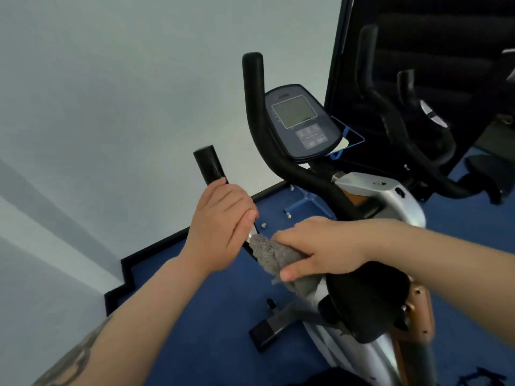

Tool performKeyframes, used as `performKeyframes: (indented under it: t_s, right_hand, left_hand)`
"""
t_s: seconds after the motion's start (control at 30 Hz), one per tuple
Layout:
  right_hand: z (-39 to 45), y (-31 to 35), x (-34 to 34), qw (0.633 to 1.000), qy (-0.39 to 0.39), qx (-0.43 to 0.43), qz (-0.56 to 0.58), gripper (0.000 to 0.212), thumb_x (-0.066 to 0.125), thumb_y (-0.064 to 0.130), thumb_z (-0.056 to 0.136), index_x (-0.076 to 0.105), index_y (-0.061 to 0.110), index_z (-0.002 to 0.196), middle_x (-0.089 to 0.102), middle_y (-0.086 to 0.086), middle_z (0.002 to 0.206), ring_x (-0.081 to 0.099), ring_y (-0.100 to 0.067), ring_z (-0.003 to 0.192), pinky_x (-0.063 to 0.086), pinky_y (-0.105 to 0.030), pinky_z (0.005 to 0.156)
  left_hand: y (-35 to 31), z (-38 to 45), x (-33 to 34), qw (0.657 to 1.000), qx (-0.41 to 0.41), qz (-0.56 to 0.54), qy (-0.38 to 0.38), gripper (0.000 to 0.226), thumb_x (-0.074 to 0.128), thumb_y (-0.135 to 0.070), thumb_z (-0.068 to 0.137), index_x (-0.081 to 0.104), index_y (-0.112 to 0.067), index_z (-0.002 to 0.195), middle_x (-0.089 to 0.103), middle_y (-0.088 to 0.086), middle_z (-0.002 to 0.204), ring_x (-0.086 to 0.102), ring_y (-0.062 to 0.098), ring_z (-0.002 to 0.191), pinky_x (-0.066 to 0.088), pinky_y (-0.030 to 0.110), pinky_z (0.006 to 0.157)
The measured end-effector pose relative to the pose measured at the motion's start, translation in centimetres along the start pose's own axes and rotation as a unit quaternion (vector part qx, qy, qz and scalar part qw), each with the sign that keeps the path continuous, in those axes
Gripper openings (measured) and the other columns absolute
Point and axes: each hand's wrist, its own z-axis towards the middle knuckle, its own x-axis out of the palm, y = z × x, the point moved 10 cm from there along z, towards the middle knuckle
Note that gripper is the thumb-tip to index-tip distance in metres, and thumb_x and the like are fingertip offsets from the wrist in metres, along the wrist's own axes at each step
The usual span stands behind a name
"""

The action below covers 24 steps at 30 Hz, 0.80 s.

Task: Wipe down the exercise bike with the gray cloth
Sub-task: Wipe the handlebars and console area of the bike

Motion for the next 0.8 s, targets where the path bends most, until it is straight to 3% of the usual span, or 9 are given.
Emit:
performKeyframes:
  t_s: [0.1,0.17,0.3,0.37,0.47,0.57,0.63,0.7,0.8]
  right_hand:
    - [0.9,0.6,-0.3,0.998,-0.011,0.036,-0.045,0.047,0.035,0.068,0.091,0.035,0.022,0.097,0.046,0.007,0.078,0.043,-0.012,0.065,0.036,-0.036,0.069]
    - [1.8,1.2,-1.0,0.998,-0.030,0.063,-0.006,0.049,0.026,0.067,0.093,0.041,0.020,0.092,0.047,0.005,0.074,0.045,-0.012,0.063,0.032,-0.033,0.061]
    - [1.6,1.2,-1.7,0.984,-0.108,0.135,0.042,0.046,0.018,0.065,0.095,0.033,0.026,0.076,0.045,0.004,0.069,0.041,-0.009,0.059,0.032,-0.036,0.065]
    - [0.8,1.2,-1.4,0.971,-0.162,0.176,0.023,0.044,0.018,0.061,0.098,0.034,0.024,0.082,0.040,0.005,0.067,0.038,-0.013,0.057,0.030,-0.038,0.069]
    - [0.8,2.1,-1.5,0.953,-0.215,0.215,0.008,0.012,0.033,0.046,0.104,0.025,0.037,0.105,0.030,0.006,0.069,0.038,-0.020,0.060,0.036,-0.042,0.073]
    - [2.2,1.4,-2.7,0.906,-0.262,0.313,0.112,0.031,0.025,0.058,0.100,0.031,0.028,0.099,0.043,0.003,0.074,0.050,-0.025,0.068,0.037,-0.038,0.065]
    - [3.6,0.6,-3.9,0.857,-0.321,0.341,0.216,0.052,0.017,0.064,0.096,0.041,0.018,0.093,0.054,-0.002,0.082,0.058,-0.029,0.081,0.039,-0.037,0.066]
    - [4.0,0.6,-5.2,0.825,-0.377,0.339,0.249,0.054,0.016,0.062,0.097,0.044,0.016,0.096,0.061,-0.005,0.088,0.060,-0.031,0.086,0.042,-0.038,0.068]
    - [2.8,1.6,-4.8,0.830,-0.412,0.322,0.192,0.047,0.012,0.063,0.093,0.038,0.024,0.099,0.054,0.006,0.077,0.057,-0.025,0.071,0.039,-0.037,0.060]
  left_hand:
    - [0.3,0.4,0.0,0.993,0.083,0.028,0.083,0.036,0.037,-0.024,0.100,0.070,-0.012,0.097,0.069,0.000,0.113,0.060,0.021,0.114,0.029,0.039,0.113]
    - [0.8,1.1,-0.3,0.986,0.118,0.054,0.106,0.036,0.038,-0.027,0.100,0.072,-0.012,0.100,0.066,0.001,0.125,0.056,0.022,0.125,0.028,0.041,0.115]
    - [1.9,3.2,-1.9,0.984,0.145,0.086,0.059,0.028,0.047,-0.022,0.097,0.073,-0.013,0.094,0.064,0.003,0.129,0.051,0.024,0.132,0.021,0.040,0.118]
    - [3.0,4.1,-2.7,0.985,0.139,0.093,0.033,0.021,0.052,-0.019,0.095,0.072,-0.013,0.094,0.063,0.003,0.131,0.049,0.025,0.133,0.021,0.043,0.118]
    - [4.8,5.0,-3.1,0.992,0.105,0.048,0.046,0.021,0.054,-0.020,0.093,0.070,-0.011,0.102,0.060,0.004,0.131,0.049,0.026,0.130,0.037,0.046,0.109]
    - [5.3,5.0,-2.3,0.995,0.071,-0.021,0.074,0.029,0.048,-0.020,0.093,0.067,-0.010,0.113,0.058,0.004,0.123,0.051,0.023,0.116,0.048,0.033,0.087]
    - [5.5,4.8,-2.2,0.994,0.052,-0.062,0.069,0.033,0.045,-0.016,0.093,0.065,-0.010,0.119,0.057,0.005,0.118,0.049,0.020,0.110,0.039,0.023,0.091]
    - [6.0,4.8,-2.2,0.991,0.040,-0.104,0.075,0.035,0.042,-0.018,0.095,0.061,-0.012,0.123,0.056,0.002,0.119,0.047,0.012,0.108,0.038,0.019,0.091]
    - [6.9,4.9,-2.2,0.986,0.045,-0.127,0.098,0.036,0.038,-0.025,0.099,0.057,-0.017,0.128,0.053,-0.002,0.129,0.045,0.004,0.117,0.034,0.010,0.096]
